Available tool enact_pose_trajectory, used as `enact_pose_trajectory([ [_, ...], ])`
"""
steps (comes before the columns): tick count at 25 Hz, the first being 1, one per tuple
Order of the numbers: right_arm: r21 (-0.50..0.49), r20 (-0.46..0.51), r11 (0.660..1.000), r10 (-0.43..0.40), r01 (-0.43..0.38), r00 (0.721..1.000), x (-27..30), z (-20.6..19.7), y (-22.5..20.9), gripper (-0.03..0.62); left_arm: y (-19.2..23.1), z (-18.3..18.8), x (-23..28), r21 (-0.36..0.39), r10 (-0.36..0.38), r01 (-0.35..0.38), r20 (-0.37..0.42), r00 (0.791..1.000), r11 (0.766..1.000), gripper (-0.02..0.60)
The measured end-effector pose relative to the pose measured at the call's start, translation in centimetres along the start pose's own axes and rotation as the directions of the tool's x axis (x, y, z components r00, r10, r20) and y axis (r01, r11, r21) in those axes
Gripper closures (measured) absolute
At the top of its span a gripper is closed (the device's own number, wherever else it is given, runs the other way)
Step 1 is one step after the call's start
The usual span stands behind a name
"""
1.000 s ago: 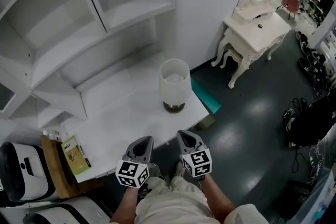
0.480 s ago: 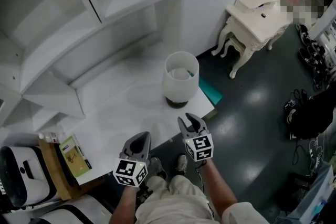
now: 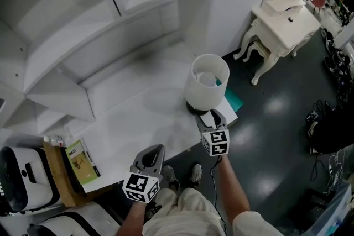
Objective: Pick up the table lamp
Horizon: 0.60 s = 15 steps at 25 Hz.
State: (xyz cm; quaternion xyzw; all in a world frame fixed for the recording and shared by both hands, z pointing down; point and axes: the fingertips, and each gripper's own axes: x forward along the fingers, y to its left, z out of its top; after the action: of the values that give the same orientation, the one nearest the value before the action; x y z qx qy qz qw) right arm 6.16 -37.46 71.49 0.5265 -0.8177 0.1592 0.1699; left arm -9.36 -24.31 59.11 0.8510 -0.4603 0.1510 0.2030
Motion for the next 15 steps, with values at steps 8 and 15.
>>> enact_pose_trajectory([
  [8, -0.006, -0.016, 1.0, 0.001, -0.001, 1.0, 4.4, 0.1, -1.8, 0.301, 1.0, -0.6, -0.9, -0.004, 0.014, -0.014, -0.014, 1.0, 1.0, 0.573],
  [15, 0.01, -0.015, 1.0, -0.013, 0.013, 1.0, 7.8, 0.7, -3.0, 0.299, 1.4, -1.7, -1.3, -0.009, 0.023, -0.023, -0.034, 0.999, 1.0, 0.572],
])
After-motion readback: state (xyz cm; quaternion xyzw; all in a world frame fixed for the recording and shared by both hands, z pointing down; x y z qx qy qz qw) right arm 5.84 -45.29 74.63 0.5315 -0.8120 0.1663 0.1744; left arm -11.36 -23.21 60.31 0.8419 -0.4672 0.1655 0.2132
